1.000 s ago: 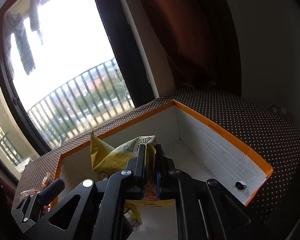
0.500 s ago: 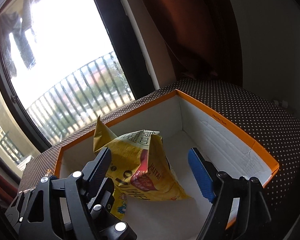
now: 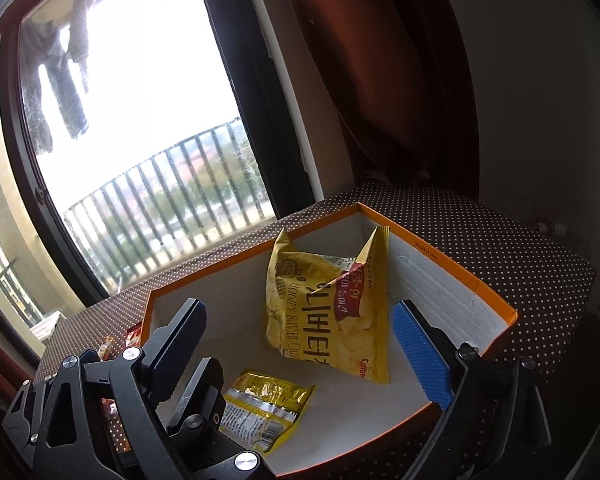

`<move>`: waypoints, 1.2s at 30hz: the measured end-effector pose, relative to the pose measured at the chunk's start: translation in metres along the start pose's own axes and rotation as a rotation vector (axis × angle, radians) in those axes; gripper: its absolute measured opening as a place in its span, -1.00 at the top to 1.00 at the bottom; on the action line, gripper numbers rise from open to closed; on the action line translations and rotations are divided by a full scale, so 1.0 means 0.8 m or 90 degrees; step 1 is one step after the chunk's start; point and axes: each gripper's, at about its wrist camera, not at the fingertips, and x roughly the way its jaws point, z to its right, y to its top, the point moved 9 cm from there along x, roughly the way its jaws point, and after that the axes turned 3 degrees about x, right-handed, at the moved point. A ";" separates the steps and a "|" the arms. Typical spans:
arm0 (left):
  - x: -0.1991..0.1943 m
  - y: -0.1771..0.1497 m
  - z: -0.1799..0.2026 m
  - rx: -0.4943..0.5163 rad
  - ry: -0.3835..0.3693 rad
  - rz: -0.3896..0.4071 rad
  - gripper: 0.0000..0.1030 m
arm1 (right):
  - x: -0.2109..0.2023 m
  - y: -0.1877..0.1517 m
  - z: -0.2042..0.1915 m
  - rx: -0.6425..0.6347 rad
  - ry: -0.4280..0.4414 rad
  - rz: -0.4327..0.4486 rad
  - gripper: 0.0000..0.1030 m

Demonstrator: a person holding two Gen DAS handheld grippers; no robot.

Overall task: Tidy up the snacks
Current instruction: 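Withdraw both tools from the box back toward the snack pile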

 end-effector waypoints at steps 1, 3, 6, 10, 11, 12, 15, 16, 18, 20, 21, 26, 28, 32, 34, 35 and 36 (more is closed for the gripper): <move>-0.004 -0.001 -0.002 -0.002 0.000 0.003 -0.99 | -0.004 -0.001 -0.003 -0.003 0.001 0.003 -0.87; -0.009 -0.001 -0.010 -0.008 0.002 0.007 -0.99 | -0.011 -0.002 -0.011 -0.010 0.003 0.007 -0.87; -0.021 -0.005 -0.022 -0.017 0.007 0.014 -0.99 | -0.021 -0.006 -0.025 -0.021 0.009 0.011 -0.87; -0.036 -0.014 -0.040 -0.029 0.016 0.020 -0.99 | -0.032 -0.014 -0.044 -0.035 0.019 0.013 -0.87; -0.039 -0.016 -0.044 -0.032 0.018 0.022 -0.99 | -0.036 -0.016 -0.049 -0.039 0.021 0.013 -0.87; -0.042 -0.019 -0.049 -0.035 0.020 0.024 -0.99 | -0.039 -0.018 -0.053 -0.043 0.023 0.012 -0.87; -0.053 -0.026 -0.063 -0.044 0.027 0.027 -0.99 | -0.051 -0.027 -0.068 -0.061 0.032 0.009 -0.87; -0.055 -0.028 -0.068 -0.046 0.029 0.028 -0.99 | -0.054 -0.030 -0.073 -0.067 0.035 0.008 -0.87; -0.064 -0.034 -0.078 -0.053 0.035 0.033 -0.99 | -0.062 -0.035 -0.084 -0.079 0.041 0.007 -0.87; -0.071 -0.038 -0.091 -0.060 0.045 0.037 -0.99 | -0.067 -0.042 -0.098 -0.091 0.047 0.004 -0.87; -0.075 -0.040 -0.097 -0.064 0.049 0.038 -0.99 | -0.070 -0.045 -0.105 -0.097 0.050 0.003 -0.87; -0.088 -0.054 -0.129 -0.081 0.076 0.042 -0.99 | -0.081 -0.061 -0.138 -0.130 0.073 -0.004 -0.87; -0.093 -0.060 -0.141 -0.088 0.086 0.042 -0.99 | -0.083 -0.068 -0.151 -0.144 0.082 -0.008 -0.88; -0.101 -0.073 -0.161 -0.098 0.105 0.044 -0.99 | -0.088 -0.081 -0.174 -0.165 0.102 -0.015 -0.88; -0.105 -0.079 -0.169 -0.100 0.115 0.045 -0.99 | -0.090 -0.088 -0.184 -0.173 0.114 -0.020 -0.88; -0.107 -0.083 -0.175 -0.102 0.122 0.045 -0.99 | -0.088 -0.091 -0.187 -0.177 0.121 -0.021 -0.88; -0.108 -0.088 -0.179 -0.107 0.128 0.046 -0.99 | -0.089 -0.095 -0.192 -0.182 0.127 -0.022 -0.88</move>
